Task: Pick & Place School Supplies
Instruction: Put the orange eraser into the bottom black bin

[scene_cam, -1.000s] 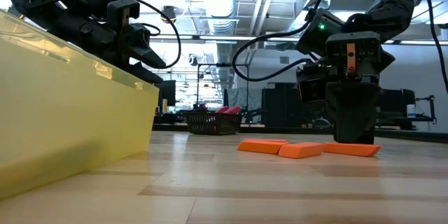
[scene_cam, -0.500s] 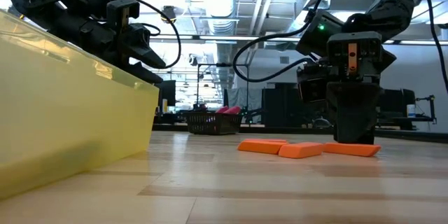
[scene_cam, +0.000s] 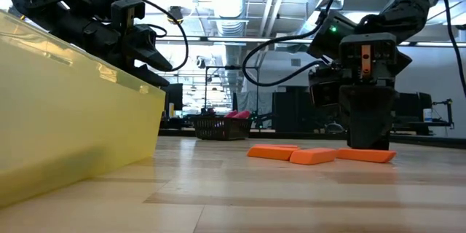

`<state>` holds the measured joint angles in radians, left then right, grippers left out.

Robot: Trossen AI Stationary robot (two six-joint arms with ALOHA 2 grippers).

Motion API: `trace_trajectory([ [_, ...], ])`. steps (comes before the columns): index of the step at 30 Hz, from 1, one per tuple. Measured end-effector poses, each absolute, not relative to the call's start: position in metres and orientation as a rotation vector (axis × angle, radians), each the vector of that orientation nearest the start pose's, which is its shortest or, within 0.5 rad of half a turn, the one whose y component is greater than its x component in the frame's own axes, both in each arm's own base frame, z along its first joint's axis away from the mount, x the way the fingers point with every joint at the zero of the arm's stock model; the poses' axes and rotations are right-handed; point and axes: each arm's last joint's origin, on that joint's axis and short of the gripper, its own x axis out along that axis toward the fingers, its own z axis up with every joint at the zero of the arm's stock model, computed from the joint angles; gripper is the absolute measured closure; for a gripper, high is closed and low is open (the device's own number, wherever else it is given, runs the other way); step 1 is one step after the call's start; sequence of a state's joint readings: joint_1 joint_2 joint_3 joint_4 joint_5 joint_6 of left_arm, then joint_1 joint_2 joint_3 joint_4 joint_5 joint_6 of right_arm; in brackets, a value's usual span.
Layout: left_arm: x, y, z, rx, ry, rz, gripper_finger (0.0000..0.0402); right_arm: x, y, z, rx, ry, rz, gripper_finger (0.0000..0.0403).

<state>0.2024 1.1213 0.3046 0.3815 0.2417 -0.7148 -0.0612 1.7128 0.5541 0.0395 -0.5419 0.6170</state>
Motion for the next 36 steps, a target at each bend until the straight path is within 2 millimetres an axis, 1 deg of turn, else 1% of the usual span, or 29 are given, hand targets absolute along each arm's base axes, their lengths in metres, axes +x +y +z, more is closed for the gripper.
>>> trace_trajectory([
  [12, 0.201, 0.034, 0.163, -0.799, 0.422, 0.115, 0.0257, 0.253, -0.002, 0.082, 0.920, 1.183, 0.057, 0.0403],
  [16, 0.201, 0.034, 0.163, -0.799, 0.422, 0.115, 0.0257, 0.254, -0.005, 0.082, 0.957, 1.172, 0.023, 0.0403],
  [18, 0.201, 0.034, 0.163, -0.800, 0.422, 0.115, 0.0257, 0.250, -0.008, 0.081, 0.992, 1.206, 0.010, 0.0403],
  [19, 0.201, 0.034, 0.163, -0.800, 0.422, 0.115, 0.0257, 0.245, -0.010, 0.079, 0.993, 1.252, -0.056, 0.0403],
  [20, 0.201, 0.034, 0.163, -0.800, 0.422, 0.115, 0.0257, 0.244, -0.013, 0.079, 0.994, 1.259, -0.083, 0.0403],
  [25, 0.201, 0.034, 0.163, -0.800, 0.423, 0.111, 0.0257, 0.240, -0.030, 0.079, 1.044, 1.241, -0.138, 0.0403],
  [29, 0.201, 0.034, 0.163, -0.801, 0.423, 0.111, 0.0257, 0.234, -0.035, 0.086, 1.090, 1.259, -0.186, 0.0403],
  [32, 0.201, 0.034, 0.163, -0.800, 0.423, 0.111, 0.0257, 0.224, -0.040, 0.094, 1.083, 1.310, -0.301, 0.0403],
  [34, 0.201, 0.034, 0.164, -0.793, 0.418, 0.118, 0.0257, 0.222, -0.045, 0.099, 1.065, 1.258, -0.312, 0.0403],
  [36, 0.201, 0.035, 0.164, -0.780, 0.413, 0.122, 0.0257, 0.229, -0.049, 0.108, 1.016, 1.108, -0.328, 0.0403],
])
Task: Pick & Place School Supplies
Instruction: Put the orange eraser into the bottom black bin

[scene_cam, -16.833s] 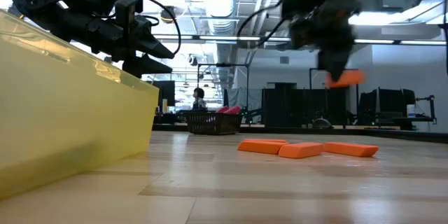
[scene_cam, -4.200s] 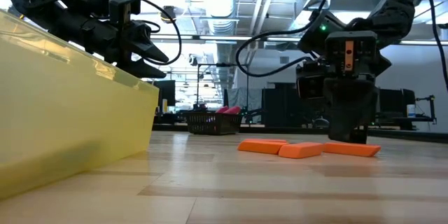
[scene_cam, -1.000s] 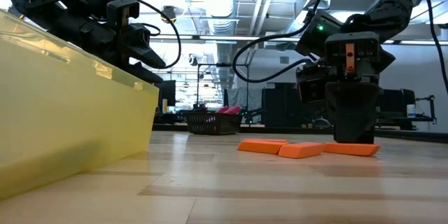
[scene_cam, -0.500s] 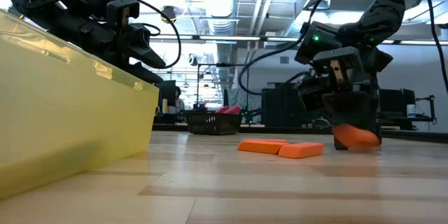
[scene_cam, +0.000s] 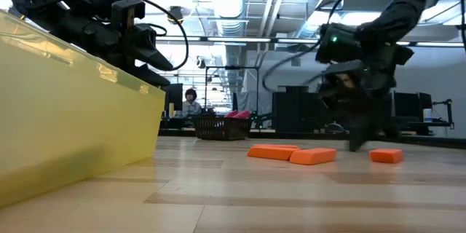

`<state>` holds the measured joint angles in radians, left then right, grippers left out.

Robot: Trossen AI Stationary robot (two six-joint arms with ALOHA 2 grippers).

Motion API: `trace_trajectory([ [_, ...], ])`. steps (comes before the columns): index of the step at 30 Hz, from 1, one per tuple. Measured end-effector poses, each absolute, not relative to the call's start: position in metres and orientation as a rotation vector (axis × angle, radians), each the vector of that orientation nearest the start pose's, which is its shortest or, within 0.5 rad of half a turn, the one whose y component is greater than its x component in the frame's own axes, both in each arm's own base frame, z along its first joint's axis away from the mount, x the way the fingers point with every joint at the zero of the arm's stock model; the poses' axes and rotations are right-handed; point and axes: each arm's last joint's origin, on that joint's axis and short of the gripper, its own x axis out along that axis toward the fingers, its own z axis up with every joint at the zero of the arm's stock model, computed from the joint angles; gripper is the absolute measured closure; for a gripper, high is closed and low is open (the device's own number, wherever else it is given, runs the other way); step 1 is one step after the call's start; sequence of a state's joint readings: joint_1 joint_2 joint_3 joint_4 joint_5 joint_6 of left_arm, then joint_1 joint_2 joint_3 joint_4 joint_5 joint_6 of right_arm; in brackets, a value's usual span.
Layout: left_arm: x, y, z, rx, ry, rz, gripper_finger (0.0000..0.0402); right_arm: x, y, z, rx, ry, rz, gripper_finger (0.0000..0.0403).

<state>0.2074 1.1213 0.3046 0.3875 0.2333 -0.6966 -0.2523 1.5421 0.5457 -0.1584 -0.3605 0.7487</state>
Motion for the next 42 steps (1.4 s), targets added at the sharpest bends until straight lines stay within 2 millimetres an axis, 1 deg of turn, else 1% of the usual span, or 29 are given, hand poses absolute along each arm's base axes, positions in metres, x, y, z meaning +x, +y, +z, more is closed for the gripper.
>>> trace_trajectory([
  [2, 0.201, 0.036, 0.164, -0.764, 0.410, 0.120, 0.0257, 0.244, -0.053, 0.120, 1.000, 0.903, -0.320, 0.0403],
  [3, 0.201, 0.036, 0.164, -0.756, 0.412, 0.115, 0.0257, 0.250, -0.053, 0.130, 1.008, 0.800, -0.286, 0.0403],
  [5, 0.201, 0.035, 0.164, -0.737, 0.419, 0.086, 0.0261, 0.263, -0.048, 0.156, 1.033, 0.604, -0.162, 0.0402],
  [7, 0.204, 0.033, 0.169, -0.707, 0.429, 0.007, 0.0271, 0.269, -0.043, 0.172, 1.068, 0.497, -0.050, 0.0396],
  [9, 0.208, 0.031, 0.176, -0.673, 0.423, -0.055, 0.0284, 0.274, -0.041, 0.189, 1.074, 0.385, 0.003, 0.0385],
  [11, 0.214, 0.029, 0.179, -0.634, 0.427, -0.080, 0.0297, 0.278, -0.042, 0.213, 1.065, 0.263, 0.062, 0.0371],
  [12, 0.217, 0.030, 0.179, -0.618, 0.436, -0.082, 0.0303, 0.279, -0.040, 0.223, 1.065, 0.232, 0.086, 0.0364],
  [14, 0.230, 0.030, 0.182, -0.606, 0.448, -0.089, 0.0310, 0.283, -0.037, 0.239, 1.052, 0.191, 0.125, 0.0351],
  [16, 0.243, 0.029, 0.178, -0.616, 0.496, -0.116, 0.0310, 0.285, -0.034, 0.256, 1.007, 0.142, 0.148, 0.0341],
  [18, 0.262, 0.025, 0.173, -0.609, 0.543, -0.161, 0.0306, 0.287, -0.034, 0.276, 0.953, 0.063, 0.168, 0.0336],
  [20, 0.284, 0.016, 0.170, -0.566, 0.574, -0.210, 0.0300, 0.289, -0.034, 0.293, 0.896, 0.010, 0.193, 0.0333],
  [22, 0.306, 0.005, 0.164, -0.510, 0.627, -0.255, 0.0295, 0.289, -0.033, 0.302, 0.852, -0.008, 0.212, 0.0332],
  [25, 0.331, -0.014, 0.158, -0.403, 0.726, -0.288, 0.0294, 0.289, -0.031, 0.319, 0.796, -0.054, 0.236, 0.0332],
  [27, 0.344, -0.027, 0.159, -0.296, 0.780, -0.285, 0.0300, 0.287, -0.030, 0.327, 0.756, -0.077, 0.245, 0.0332],
  [30, 0.358, -0.046, 0.161, -0.117, 0.787, -0.270, 0.0315, 0.285, -0.029, 0.332, 0.706, -0.085, 0.255, 0.0332],
  [32, 0.364, -0.054, 0.165, -0.046, 0.768, -0.245, 0.0329, 0.281, -0.029, 0.337, 0.673, -0.106, 0.264, 0.0332],
  [34, 0.372, -0.057, 0.170, -0.005, 0.727, -0.210, 0.0345, 0.277, -0.028, 0.343, 0.645, -0.128, 0.270, 0.0332],
  [39, 0.371, -0.053, 0.169, 0.004, 0.746, -0.164, 0.0390, 0.266, -0.028, 0.354, 0.580, -0.184, 0.266, 0.0334],
  [42, 0.371, -0.053, 0.169, 0.004, 0.745, -0.166, 0.0398, 0.260, -0.028, 0.360, 0.575, -0.215, 0.247, 0.0338],
])
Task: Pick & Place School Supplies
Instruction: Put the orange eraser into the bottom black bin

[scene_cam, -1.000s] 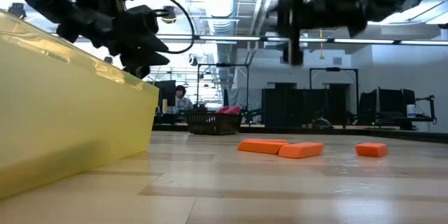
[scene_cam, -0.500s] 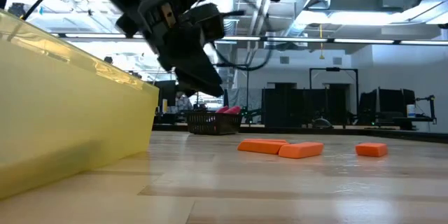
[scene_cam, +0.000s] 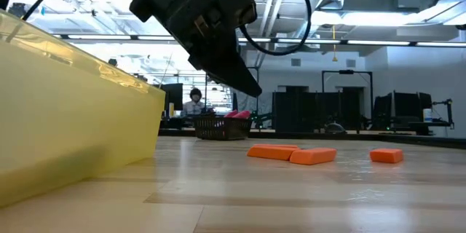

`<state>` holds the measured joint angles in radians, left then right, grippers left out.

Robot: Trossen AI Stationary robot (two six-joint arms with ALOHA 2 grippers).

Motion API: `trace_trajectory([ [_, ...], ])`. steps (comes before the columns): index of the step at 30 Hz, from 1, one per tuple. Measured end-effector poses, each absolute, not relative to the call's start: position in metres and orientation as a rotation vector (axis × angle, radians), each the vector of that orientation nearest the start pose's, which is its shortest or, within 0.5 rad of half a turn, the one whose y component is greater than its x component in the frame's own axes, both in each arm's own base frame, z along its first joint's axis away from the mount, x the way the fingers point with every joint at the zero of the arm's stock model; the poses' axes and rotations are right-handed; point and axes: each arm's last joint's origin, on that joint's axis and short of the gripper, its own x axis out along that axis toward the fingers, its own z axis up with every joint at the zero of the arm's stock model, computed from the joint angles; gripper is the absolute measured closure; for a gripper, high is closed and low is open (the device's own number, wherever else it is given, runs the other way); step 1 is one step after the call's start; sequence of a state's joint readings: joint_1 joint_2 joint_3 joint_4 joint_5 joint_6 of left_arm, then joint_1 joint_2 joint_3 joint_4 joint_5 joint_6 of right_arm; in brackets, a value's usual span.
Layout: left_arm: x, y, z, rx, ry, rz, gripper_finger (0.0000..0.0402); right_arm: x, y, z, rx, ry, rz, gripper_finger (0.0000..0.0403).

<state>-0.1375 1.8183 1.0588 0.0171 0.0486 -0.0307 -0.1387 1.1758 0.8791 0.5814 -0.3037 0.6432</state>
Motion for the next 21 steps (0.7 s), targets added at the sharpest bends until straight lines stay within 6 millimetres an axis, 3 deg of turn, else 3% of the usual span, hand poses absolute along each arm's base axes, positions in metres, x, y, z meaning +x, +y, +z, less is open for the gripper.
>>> trace_trajectory([
  [9, 0.371, -0.055, 0.170, 0.038, 0.733, -0.250, 0.0400, 0.259, -0.024, 0.363, 0.580, -0.276, 0.118, 0.0340],
  [15, 0.373, -0.040, 0.169, 0.047, 0.727, -0.270, 0.0399, 0.260, -0.018, 0.363, 0.586, -0.295, 0.066, 0.0340],
  [21, 0.381, -0.011, 0.137, -0.068, 0.801, -0.284, 0.0399, 0.260, -0.016, 0.363, 0.576, -0.314, 0.029, 0.0340],
])
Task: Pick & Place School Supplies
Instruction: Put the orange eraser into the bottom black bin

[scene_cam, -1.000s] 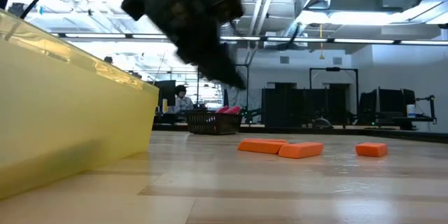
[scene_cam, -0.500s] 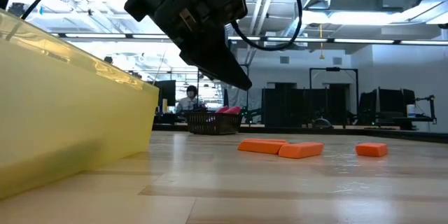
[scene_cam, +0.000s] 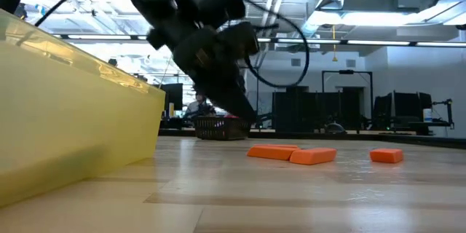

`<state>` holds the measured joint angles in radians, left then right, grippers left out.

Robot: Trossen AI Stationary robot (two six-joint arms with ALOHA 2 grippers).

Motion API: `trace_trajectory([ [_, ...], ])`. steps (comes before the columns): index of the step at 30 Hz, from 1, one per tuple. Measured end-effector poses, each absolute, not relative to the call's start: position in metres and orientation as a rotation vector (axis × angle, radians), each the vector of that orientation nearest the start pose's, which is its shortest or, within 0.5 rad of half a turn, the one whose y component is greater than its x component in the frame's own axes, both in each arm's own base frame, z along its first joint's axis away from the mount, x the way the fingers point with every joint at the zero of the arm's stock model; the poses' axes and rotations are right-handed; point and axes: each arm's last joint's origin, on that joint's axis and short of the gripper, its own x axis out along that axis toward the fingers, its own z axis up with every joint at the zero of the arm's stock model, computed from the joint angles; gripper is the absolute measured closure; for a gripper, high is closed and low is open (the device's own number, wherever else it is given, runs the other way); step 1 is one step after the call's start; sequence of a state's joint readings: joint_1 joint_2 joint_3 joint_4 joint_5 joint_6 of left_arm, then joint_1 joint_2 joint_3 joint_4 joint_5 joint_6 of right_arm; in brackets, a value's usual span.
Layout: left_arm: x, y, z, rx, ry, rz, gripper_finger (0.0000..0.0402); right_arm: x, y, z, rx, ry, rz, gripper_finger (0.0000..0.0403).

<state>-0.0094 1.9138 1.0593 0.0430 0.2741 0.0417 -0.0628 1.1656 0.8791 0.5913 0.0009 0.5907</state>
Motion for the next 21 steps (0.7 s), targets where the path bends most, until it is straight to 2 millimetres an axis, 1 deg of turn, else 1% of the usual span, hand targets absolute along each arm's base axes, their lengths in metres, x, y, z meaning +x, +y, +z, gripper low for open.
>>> trace_trajectory([
  [2, 0.382, -0.004, 0.133, -0.096, 0.802, -0.302, 0.0399, 0.260, -0.016, 0.364, 0.577, -0.315, 0.029, 0.0340],
  [5, 0.387, 0.001, 0.134, -0.108, 0.788, -0.323, 0.0399, 0.260, -0.016, 0.363, 0.577, -0.315, 0.028, 0.0340],
  [7, 0.394, 0.004, 0.138, -0.110, 0.749, -0.336, 0.0399, 0.260, -0.017, 0.363, 0.577, -0.314, 0.027, 0.0340],
  [10, 0.398, 0.007, 0.145, -0.127, 0.719, -0.376, 0.0399, 0.260, -0.017, 0.363, 0.577, -0.311, 0.023, 0.0340],
  [12, 0.400, 0.007, 0.145, -0.128, 0.713, -0.385, 0.0399, 0.260, -0.018, 0.363, 0.577, -0.308, 0.022, 0.0340],
  [15, 0.401, 0.006, 0.139, -0.138, 0.722, -0.399, 0.0399, 0.260, -0.018, 0.363, 0.566, -0.309, 0.020, 0.0340],
  [21, 0.404, 0.003, 0.115, -0.168, 0.785, -0.428, 0.0399, 0.260, -0.018, 0.363, 0.561, -0.308, 0.019, 0.0340],
])
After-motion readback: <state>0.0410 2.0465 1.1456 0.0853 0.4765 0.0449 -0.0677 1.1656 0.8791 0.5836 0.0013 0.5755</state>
